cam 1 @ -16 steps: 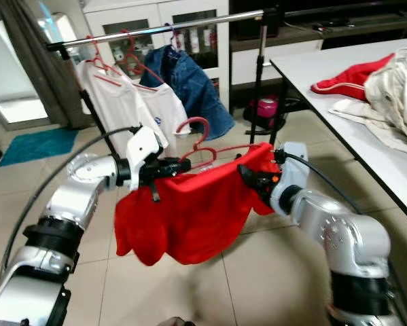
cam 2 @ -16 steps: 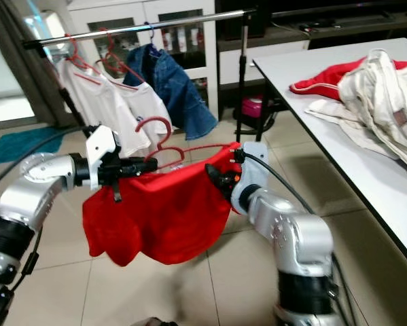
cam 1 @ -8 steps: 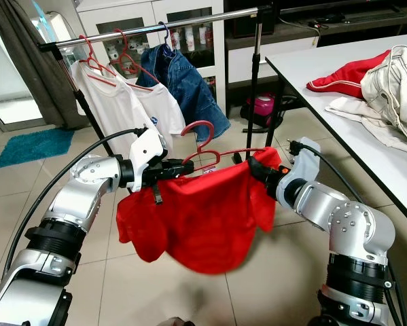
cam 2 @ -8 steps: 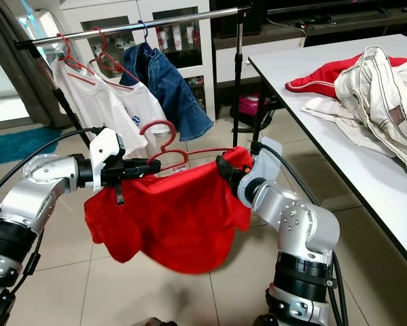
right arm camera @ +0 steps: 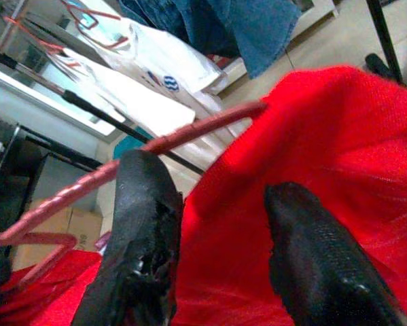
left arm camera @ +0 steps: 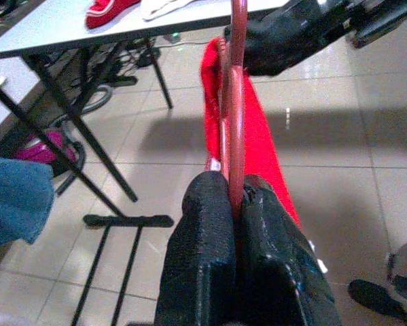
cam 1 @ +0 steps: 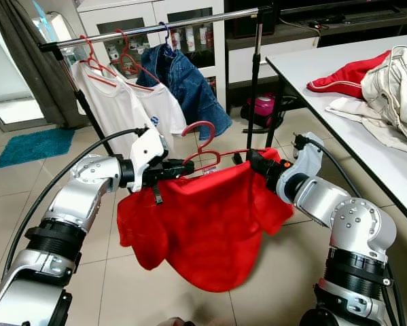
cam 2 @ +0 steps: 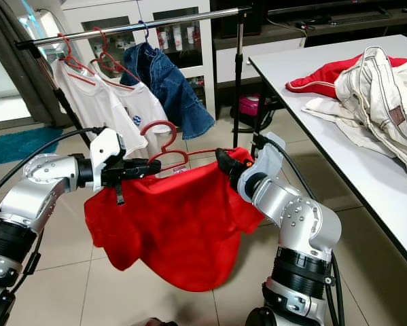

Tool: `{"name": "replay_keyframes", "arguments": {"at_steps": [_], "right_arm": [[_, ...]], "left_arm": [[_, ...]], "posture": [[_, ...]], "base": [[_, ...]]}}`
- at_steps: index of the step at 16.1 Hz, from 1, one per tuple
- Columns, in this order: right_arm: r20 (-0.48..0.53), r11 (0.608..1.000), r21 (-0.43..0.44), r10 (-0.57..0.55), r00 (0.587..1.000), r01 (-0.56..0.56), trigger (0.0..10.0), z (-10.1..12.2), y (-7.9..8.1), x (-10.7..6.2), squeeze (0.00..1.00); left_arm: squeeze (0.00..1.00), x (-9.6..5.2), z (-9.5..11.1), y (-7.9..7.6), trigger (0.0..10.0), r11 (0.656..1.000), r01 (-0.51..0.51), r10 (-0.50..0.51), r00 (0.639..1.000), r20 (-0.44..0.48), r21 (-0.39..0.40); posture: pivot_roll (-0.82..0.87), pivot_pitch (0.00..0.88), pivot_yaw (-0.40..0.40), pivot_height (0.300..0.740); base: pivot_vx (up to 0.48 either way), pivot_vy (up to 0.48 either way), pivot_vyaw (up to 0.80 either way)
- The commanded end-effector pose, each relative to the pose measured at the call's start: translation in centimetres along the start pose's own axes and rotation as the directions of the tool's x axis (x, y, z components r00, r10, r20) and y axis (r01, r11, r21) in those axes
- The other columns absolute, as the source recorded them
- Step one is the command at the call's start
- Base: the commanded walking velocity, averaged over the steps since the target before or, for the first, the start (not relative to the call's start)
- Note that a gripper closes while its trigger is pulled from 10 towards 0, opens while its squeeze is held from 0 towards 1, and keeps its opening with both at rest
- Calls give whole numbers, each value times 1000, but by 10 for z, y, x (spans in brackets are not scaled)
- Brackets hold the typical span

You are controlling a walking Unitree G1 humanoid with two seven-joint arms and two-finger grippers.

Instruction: Hang hanger

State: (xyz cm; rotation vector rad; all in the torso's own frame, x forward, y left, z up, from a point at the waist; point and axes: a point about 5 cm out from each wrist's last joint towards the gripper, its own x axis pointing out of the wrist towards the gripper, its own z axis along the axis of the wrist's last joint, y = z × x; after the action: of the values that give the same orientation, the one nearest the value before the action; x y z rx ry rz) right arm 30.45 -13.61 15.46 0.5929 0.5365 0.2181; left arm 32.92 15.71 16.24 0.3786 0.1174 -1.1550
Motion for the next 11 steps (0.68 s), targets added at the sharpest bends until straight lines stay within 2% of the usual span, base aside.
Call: {"name": "replay_keyframes", "arguments": {"at_steps": [1,5,8,9,10,11], "right_arm": [[-24,1000,-11,6,1000,-6,10000,-1,5,3,0],[0,998,36,43,999,-43,10000,3,9,5,0],[18,997,58,53,998,-54,10000,5,10,6,0],[14,997,60,42,999,-43,4902,3,8,7,0],[14,997,62,34,999,-35,863,2,7,8,0],[12,997,64,31,999,-31,0,2,6,8,0]], "left_arm": [[0,-1,6,0,0,1000,10,-10,1000,23,17],[0,-2,5,-6,0,999,48,-48,998,27,3],[0,-3,9,-7,0,997,53,-50,996,68,-49],[0,-3,8,-6,0,997,47,-43,997,65,-55],[0,-3,8,-6,0,997,47,-43,997,65,-55],[0,-4,9,-6,0,997,46,-43,997,66,-58]], "posture": [[-152,0,147,719],[-148,0,147,719],[-147,0,146,719],[-147,0,146,719],[-146,0,145,719],[-146,0,145,719]], "base": [[0,0,0],[0,0,0],[0,0,0],[0,0,0],[0,0,0],[0,0,0]]}}
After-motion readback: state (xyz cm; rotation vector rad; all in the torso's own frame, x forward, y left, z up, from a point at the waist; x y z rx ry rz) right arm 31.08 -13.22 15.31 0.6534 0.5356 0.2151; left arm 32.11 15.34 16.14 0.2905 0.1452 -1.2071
